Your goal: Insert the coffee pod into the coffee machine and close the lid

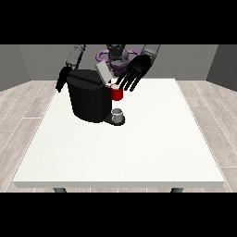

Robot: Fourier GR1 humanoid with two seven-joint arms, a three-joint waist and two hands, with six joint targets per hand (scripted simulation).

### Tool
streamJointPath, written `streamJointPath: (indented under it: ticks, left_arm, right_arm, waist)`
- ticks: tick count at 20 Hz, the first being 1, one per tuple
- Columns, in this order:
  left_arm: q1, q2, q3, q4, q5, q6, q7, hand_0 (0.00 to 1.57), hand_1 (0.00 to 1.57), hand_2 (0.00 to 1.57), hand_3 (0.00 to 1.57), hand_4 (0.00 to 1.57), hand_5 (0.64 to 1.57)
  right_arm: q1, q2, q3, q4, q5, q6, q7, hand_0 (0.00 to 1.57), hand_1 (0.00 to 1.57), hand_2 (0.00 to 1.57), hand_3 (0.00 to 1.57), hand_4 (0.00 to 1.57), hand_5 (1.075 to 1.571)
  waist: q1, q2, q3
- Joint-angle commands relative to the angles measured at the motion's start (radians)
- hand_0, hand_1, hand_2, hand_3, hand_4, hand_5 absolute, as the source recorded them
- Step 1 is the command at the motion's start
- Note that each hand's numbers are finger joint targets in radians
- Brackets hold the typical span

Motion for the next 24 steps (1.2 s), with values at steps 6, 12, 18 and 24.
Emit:
streamJointPath:
  ticks: [6, 12, 18, 24]
  left_arm:
    - [0.189, -0.163, 0.077, -0.046, 0.14, 0.006, -0.033, 0.0, 0.0, 0.13, 0.0, 0.0, 1.571]
    - [0.377, -0.36, 0.32, -0.004, 0.453, -0.029, -0.096, 0.0, 0.0, 0.0, 0.0, 0.41, 1.571]
    - [0.563, -0.434, 0.319, 0.022, 0.494, -0.093, -0.12, 0.0, 0.0, 0.0, 0.0, 0.42, 1.571]
    - [0.65, -0.432, 0.306, -0.019, 0.513, -0.092, -0.078, 0.0, 0.0, 0.0, 0.0, 0.39, 1.571]
  right_arm:
    - [0.156, -0.01, -0.045, 0.062, -0.05, 0.03, -0.07, 0.0, 0.0, 0.0, 0.0, 0.0, 1.571]
    - [0.22, -0.008, -0.076, 0.056, -0.07, 0.011, -0.079, 0.0, 0.0, 0.0, 0.0, 0.0, 1.571]
    - [0.195, -0.021, -0.038, -0.016, -0.117, 0.124, -0.02, 0.0, 0.0, 0.0, 0.0, 0.0, 1.571]
    - [0.166, -0.07, 0.016, -0.1, -0.1, 0.205, 0.006, 0.0, 0.0, 0.0, 0.0, 0.15, 1.571]
  waist:
    - [0.132, -0.211, -0.0015]
    - [0.253, -0.351, -0.005]
    - [0.346, -0.536, -0.002]
    - [0.34, -0.551, -0.0012]
